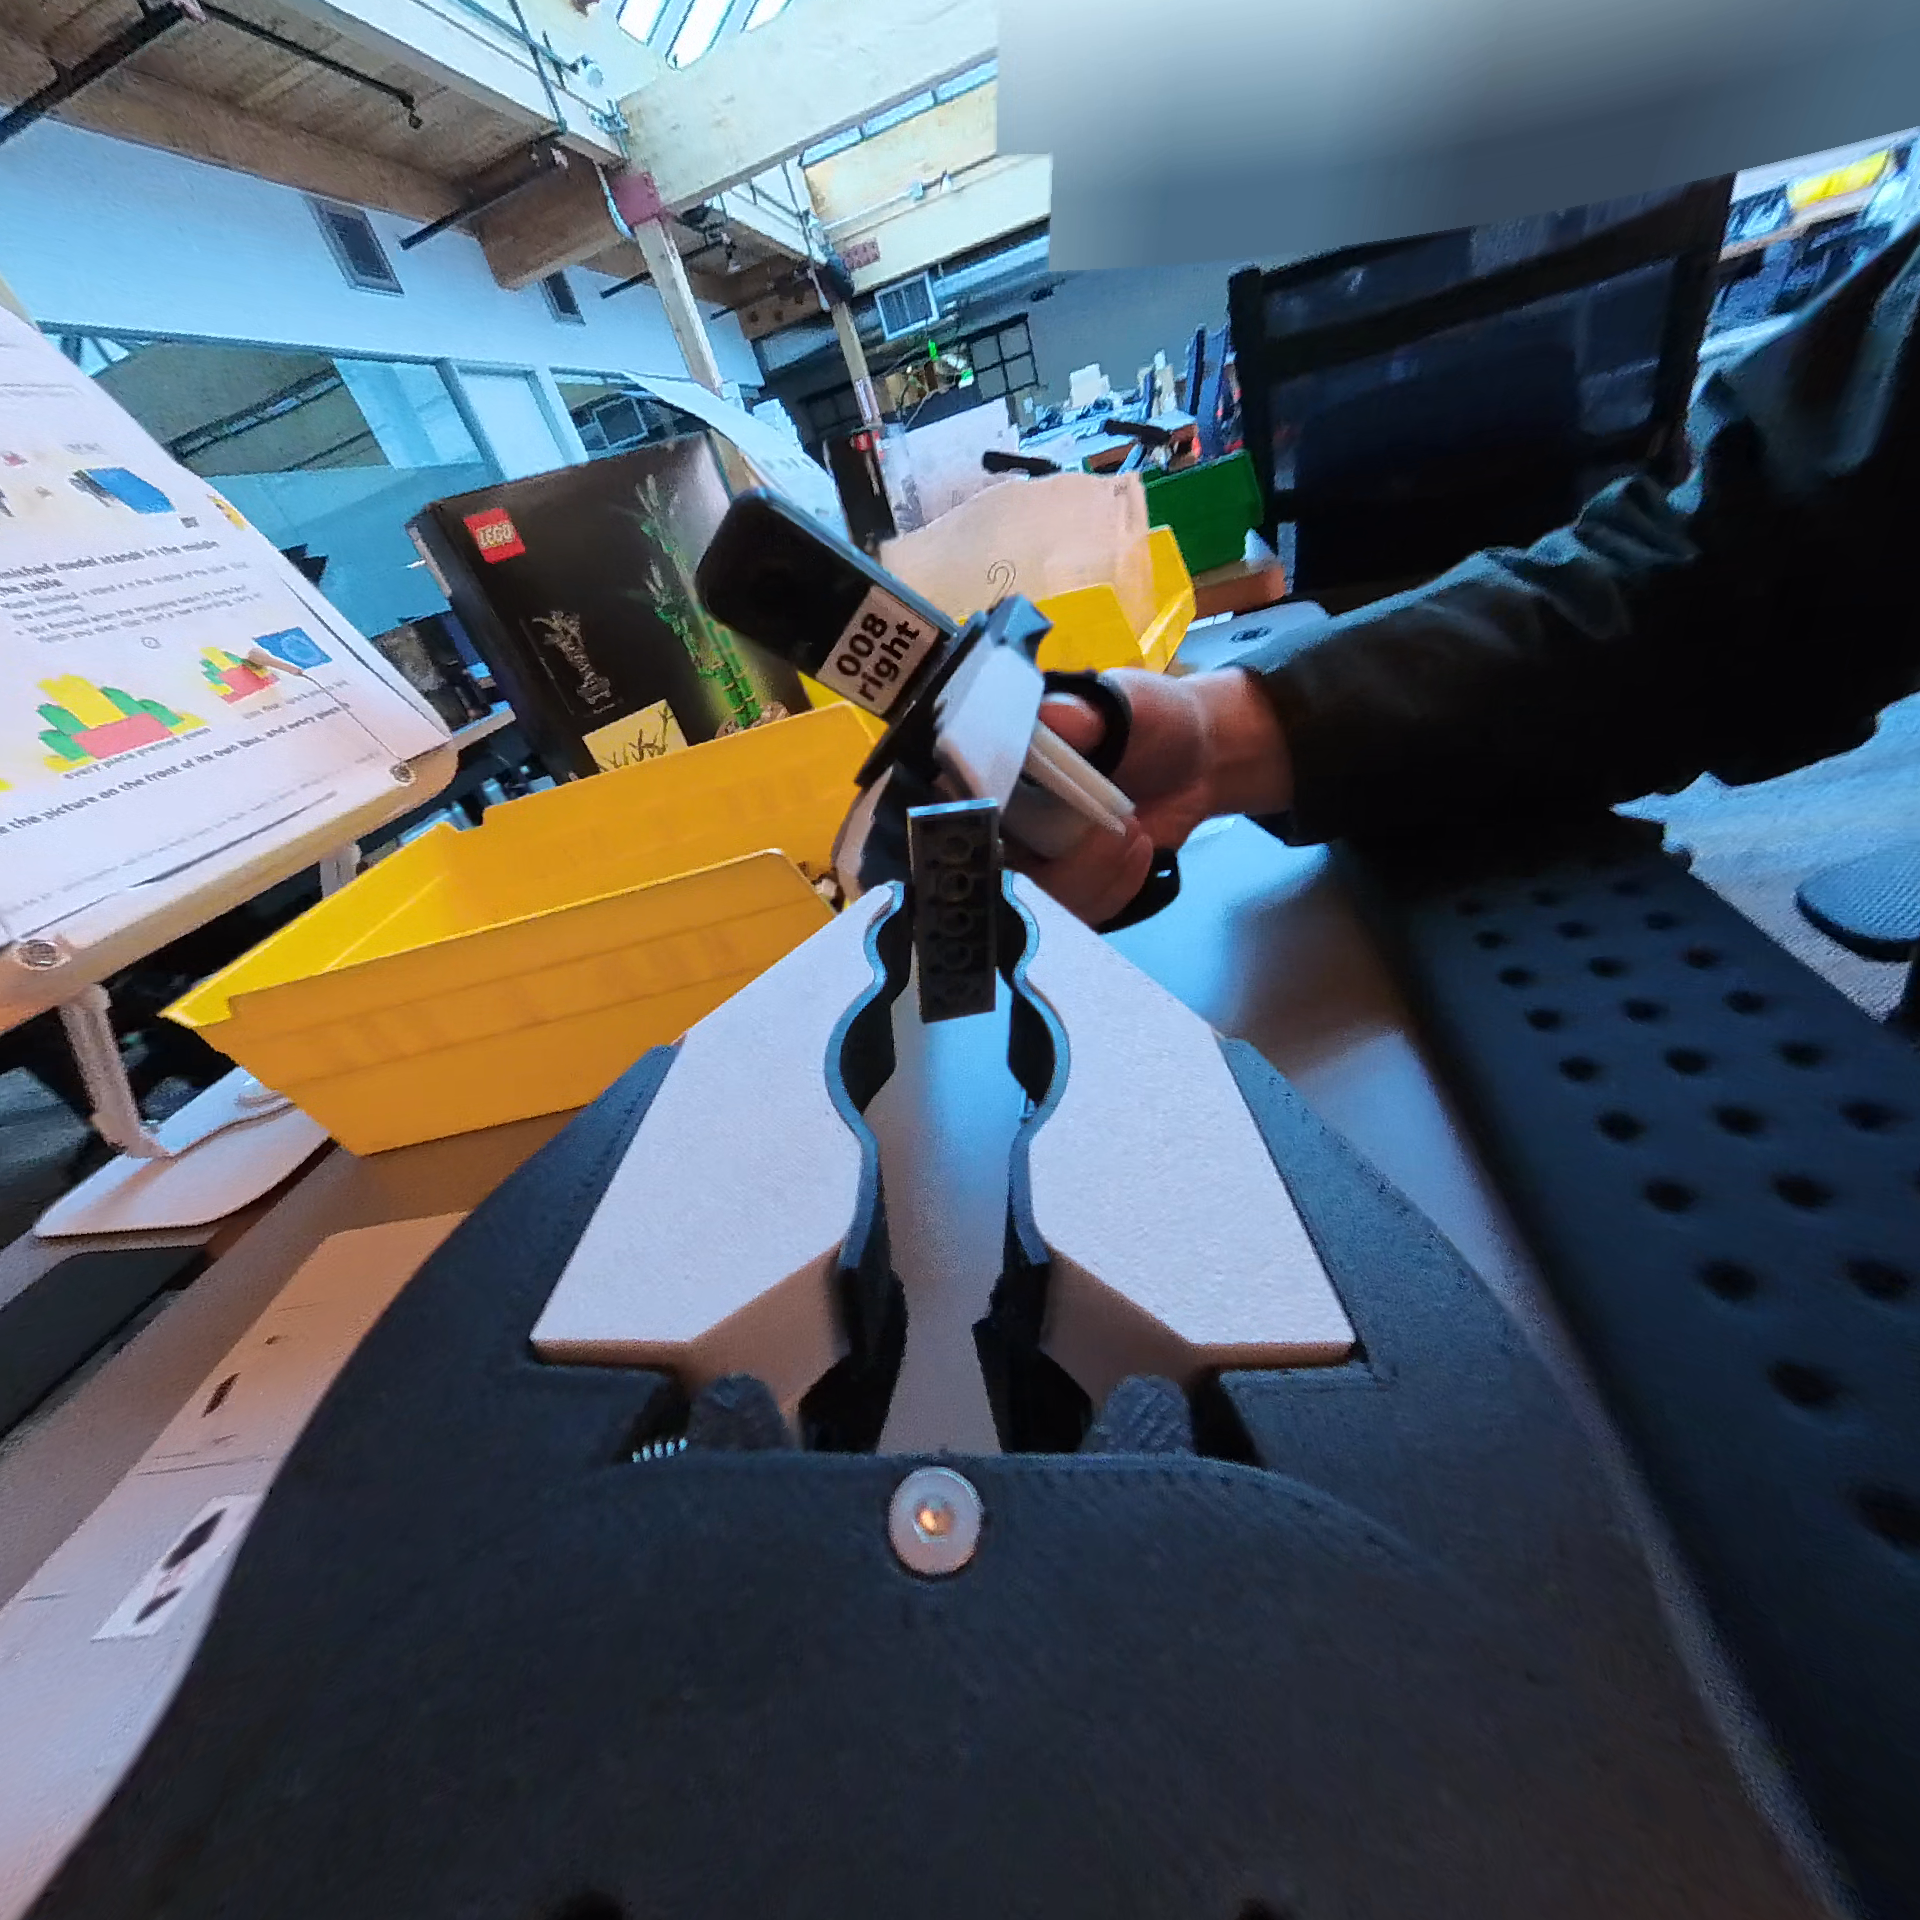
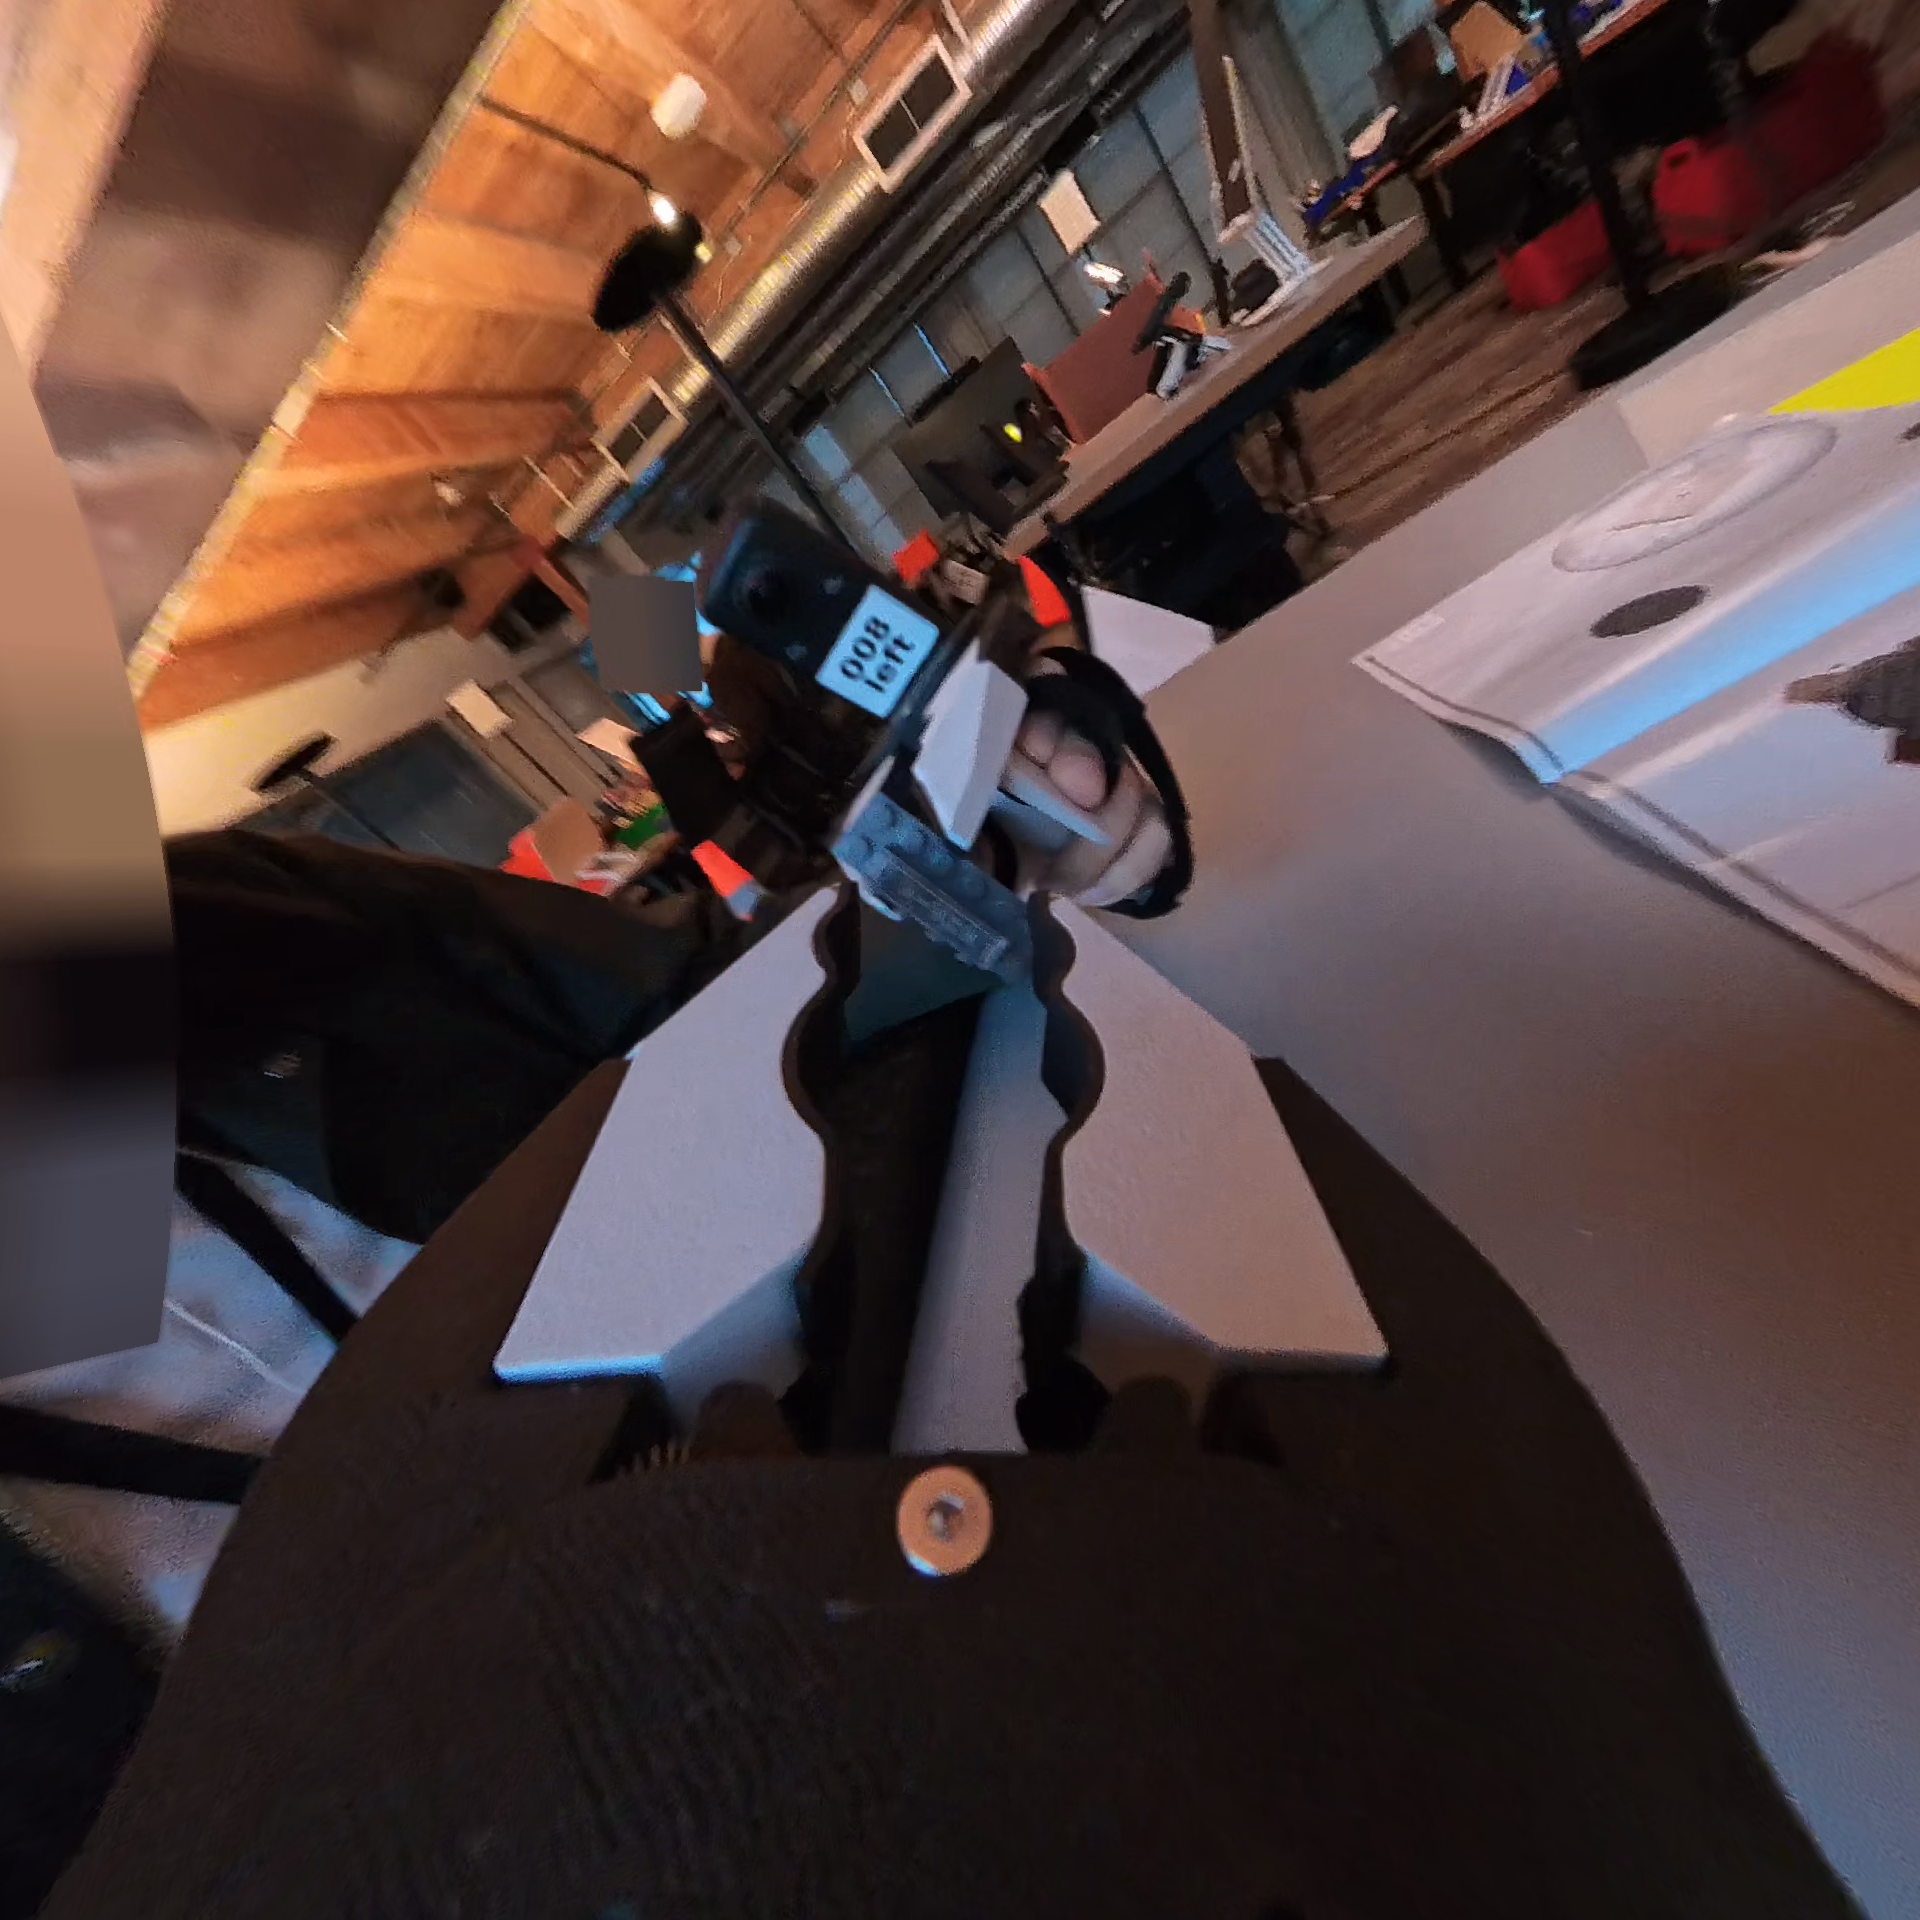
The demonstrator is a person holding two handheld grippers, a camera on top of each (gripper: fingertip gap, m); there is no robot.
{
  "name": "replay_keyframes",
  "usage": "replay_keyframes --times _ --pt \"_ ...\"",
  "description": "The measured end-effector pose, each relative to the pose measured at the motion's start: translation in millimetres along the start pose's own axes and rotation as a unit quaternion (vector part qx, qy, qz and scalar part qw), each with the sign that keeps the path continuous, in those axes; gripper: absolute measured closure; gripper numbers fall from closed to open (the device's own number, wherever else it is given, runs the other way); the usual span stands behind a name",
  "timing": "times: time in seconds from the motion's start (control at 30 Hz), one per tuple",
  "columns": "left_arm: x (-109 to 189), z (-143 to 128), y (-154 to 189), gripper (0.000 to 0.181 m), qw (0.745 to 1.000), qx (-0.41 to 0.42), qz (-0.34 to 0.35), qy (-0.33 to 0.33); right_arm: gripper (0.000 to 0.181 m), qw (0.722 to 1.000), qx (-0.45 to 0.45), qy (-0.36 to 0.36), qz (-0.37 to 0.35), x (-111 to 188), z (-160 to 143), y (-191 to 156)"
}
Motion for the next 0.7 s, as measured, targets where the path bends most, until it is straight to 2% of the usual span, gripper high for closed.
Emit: replay_keyframes --times 0.07,0.17,0.23,0.3,0.37,0.43,0.47,0.53,0.6,0.63,0.7 --pt "2 1 -1 0.167 1.000 0.005 0.001 0.010 0.150 1.000 -0.008 -0.009 -0.017 0 -1 1" --pt "5 4 2 0.167 0.998 -0.048 0.047 0.006 0.145 0.991 -0.116 0.024 0.053 2 -5 13" --pt "5 5 6 0.167 0.994 -0.084 0.066 -0.003 0.135 0.987 -0.136 0.021 0.088 0 -8 18" --pt "1 5 9 0.168 0.993 -0.099 0.064 -0.012 0.120 0.996 -0.058 -0.007 0.062 -5 -7 13" --pt "-1 5 11 0.167 0.994 -0.095 0.045 -0.013 0.102 0.999 0.036 -0.020 0.005 -12 -4 2" --pt "-1 6 12 0.168 0.995 -0.090 0.038 -0.004 0.099 0.998 0.043 -0.048 -0.002 -17 -6 -1" --pt "0 6 12 0.168 0.995 -0.091 0.036 0.002 0.105 0.997 0.051 -0.049 -0.003 -19 -7 -2" --pt "1 7 13 0.167 0.996 -0.082 0.016 0.012 0.113 0.984 0.142 -0.069 -0.082 -19 -9 -5" --pt "0 7 13 0.167 0.998 -0.060 -0.016 0.019 0.118 0.944 0.264 -0.104 -0.169 -20 -10 -13" --pt "-1 7 13 0.167 0.998 -0.055 -0.028 0.024 0.127 0.926 0.307 -0.112 -0.188 -22 -12 -18" --pt "-2 6 14 0.167 0.997 -0.052 -0.041 0.029 0.150 0.918 0.338 -0.101 -0.182 -26 -14 -27"
Point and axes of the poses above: each gripper's, where its closed fingertips meet, x back along the fingers, z out of its top, y = z × x across the jaws, the point moved 10 cm from there along x, back along the fingers, and after that the axes turned 14 degrees about -y, right-handed, at the moved point
